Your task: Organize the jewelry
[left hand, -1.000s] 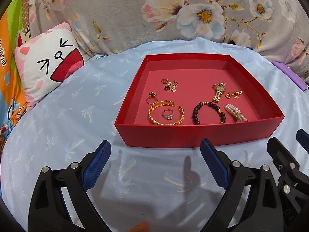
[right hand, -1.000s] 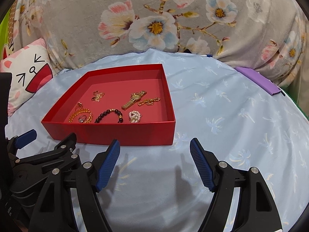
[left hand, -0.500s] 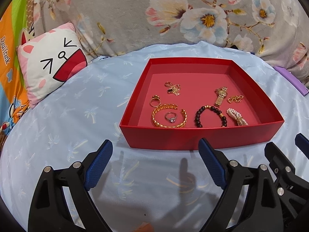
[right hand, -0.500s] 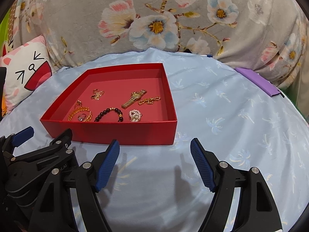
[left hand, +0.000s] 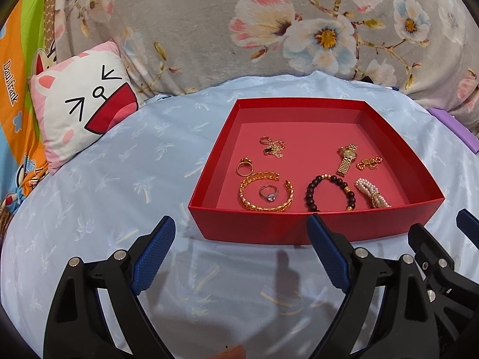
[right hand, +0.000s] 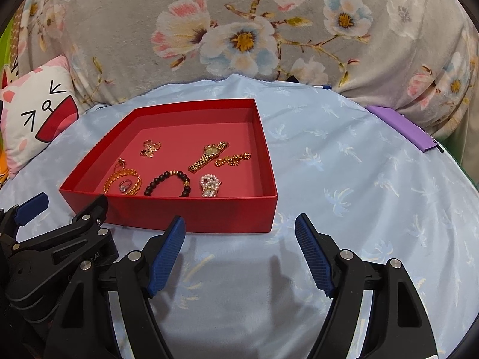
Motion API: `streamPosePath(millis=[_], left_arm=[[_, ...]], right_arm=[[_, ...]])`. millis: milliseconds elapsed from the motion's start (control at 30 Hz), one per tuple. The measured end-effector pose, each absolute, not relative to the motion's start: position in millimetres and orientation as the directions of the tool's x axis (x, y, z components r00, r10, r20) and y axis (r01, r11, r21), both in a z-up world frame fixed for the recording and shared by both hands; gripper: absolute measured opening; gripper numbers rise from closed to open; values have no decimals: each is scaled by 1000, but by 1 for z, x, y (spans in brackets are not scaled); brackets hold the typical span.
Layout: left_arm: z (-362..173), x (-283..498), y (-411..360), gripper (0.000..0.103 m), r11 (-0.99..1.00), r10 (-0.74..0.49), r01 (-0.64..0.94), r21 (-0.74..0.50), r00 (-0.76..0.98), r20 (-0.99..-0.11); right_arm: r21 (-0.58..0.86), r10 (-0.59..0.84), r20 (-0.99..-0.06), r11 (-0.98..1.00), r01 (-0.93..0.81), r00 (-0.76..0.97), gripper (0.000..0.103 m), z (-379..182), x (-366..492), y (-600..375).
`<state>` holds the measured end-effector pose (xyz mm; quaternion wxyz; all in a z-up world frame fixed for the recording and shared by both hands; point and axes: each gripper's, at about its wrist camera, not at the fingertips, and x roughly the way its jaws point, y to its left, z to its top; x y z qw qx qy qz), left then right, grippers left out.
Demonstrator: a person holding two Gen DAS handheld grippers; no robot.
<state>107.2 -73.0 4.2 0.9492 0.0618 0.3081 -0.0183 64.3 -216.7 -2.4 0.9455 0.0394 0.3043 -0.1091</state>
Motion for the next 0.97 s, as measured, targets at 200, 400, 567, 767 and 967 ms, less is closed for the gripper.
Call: streamPosePath(millis=[200,400,567,767,967], left_arm=[[5,105,-75,86,992,13,64,112,818,-576],[6,103,-76,84,991,7,69,113,825,-564],[7,101,-76,81,991,0,76,112,828,-561],[7,100,-77,80,991,1,74,111,828,-561],[8,100,-75,80,992,4,67,107,827,-562]], right_arm=[[13,-179,-583,973,229,792,74,-2,65,-217],[9,-184,-578,973,232,795,74,-2,64,-217],[9,-184,-578,973,231,795,74,-1,64,-216],[7,-185,-577,973,232,795,74,-1,64,-216],[2,-193,-576,971,237,794,76,-1,63,-216]])
